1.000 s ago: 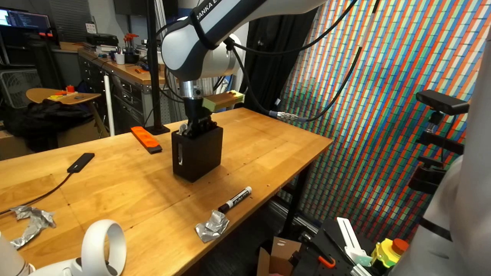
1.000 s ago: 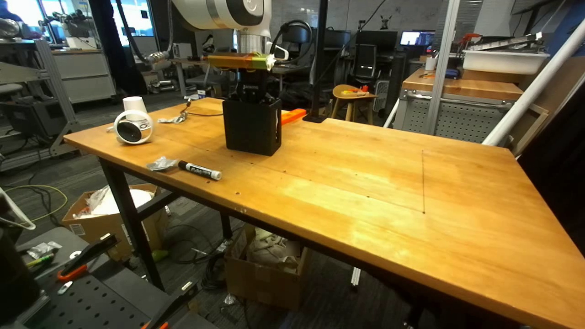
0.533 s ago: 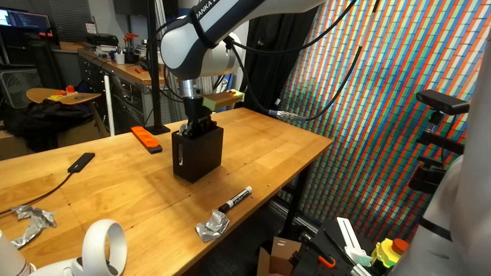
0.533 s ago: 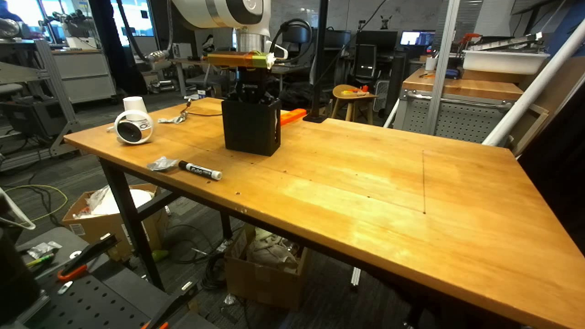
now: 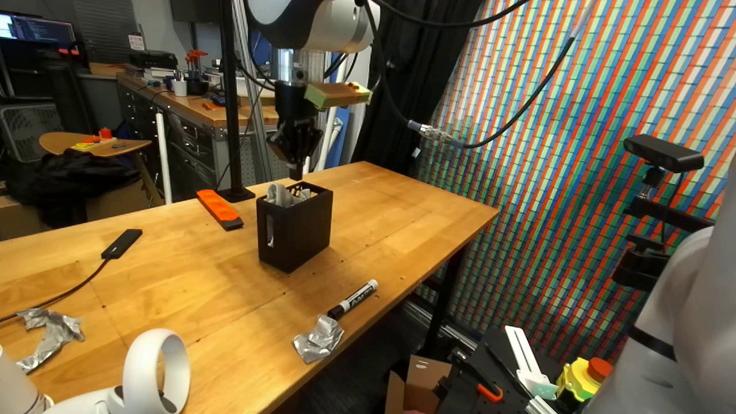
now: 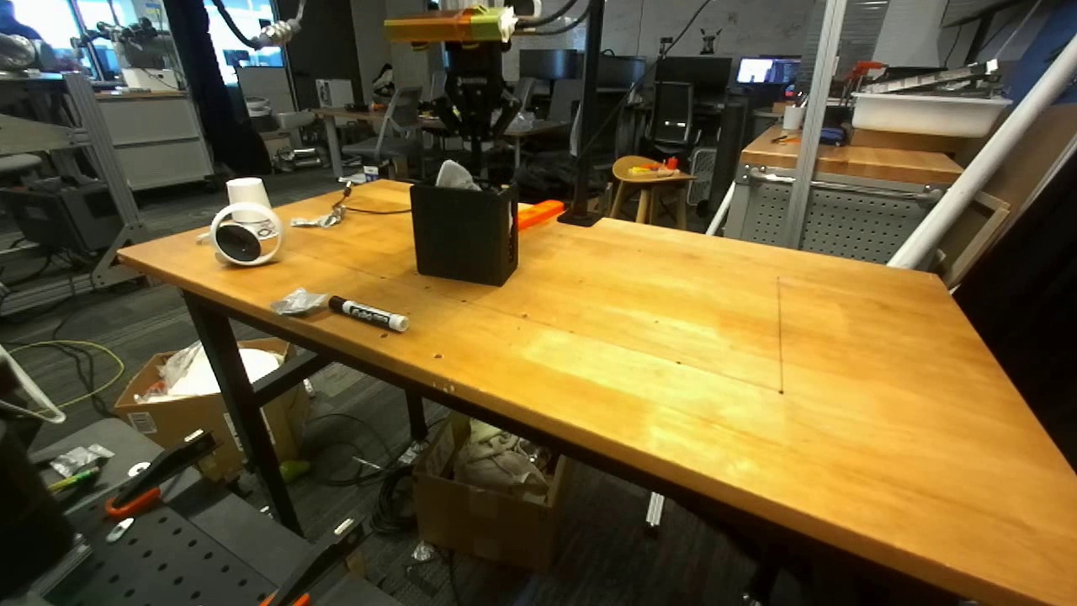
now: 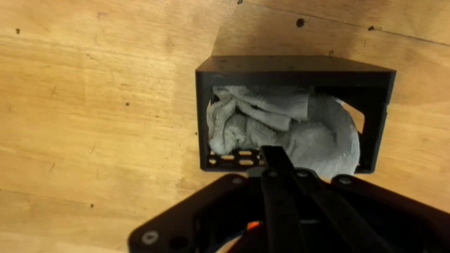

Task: Put the towel deep inside the black object

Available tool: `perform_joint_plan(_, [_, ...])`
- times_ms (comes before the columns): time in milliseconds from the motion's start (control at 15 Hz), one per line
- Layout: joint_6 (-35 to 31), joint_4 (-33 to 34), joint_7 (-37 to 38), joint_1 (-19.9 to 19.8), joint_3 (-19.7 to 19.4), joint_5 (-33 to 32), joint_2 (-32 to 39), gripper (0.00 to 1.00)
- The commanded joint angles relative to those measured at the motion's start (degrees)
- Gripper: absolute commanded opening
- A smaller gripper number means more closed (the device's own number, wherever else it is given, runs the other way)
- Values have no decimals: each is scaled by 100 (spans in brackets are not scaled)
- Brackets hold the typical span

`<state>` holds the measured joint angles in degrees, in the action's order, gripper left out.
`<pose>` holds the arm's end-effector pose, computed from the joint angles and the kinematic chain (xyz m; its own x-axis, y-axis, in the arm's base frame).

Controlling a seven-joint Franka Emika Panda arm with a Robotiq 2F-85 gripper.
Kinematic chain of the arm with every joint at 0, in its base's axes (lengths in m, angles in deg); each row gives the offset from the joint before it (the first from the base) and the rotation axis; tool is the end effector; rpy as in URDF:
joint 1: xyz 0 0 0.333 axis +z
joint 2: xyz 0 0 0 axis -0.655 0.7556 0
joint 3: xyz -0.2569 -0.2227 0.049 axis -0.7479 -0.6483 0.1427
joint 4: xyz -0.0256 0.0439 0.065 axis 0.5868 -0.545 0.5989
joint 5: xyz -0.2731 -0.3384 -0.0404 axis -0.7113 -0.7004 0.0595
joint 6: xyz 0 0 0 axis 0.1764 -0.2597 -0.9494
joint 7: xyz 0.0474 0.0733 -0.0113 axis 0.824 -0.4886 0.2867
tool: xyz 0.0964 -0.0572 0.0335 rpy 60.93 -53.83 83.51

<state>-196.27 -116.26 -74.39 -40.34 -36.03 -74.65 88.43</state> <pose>0.6343 0.0159 0.4313 0.9746 0.2214 0.0338 0.2192 -0.9739 0.0584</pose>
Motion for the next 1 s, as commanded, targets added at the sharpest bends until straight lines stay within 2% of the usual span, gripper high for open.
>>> perform_joint_plan(0, [124, 230, -76, -24, -3, 175, -193, 0])
perform_joint_plan(600, [289, 239, -83, 82, 122, 582, -195, 0])
perform_joint_plan(933, [316, 209, -52, 134, 186, 602, -156, 0])
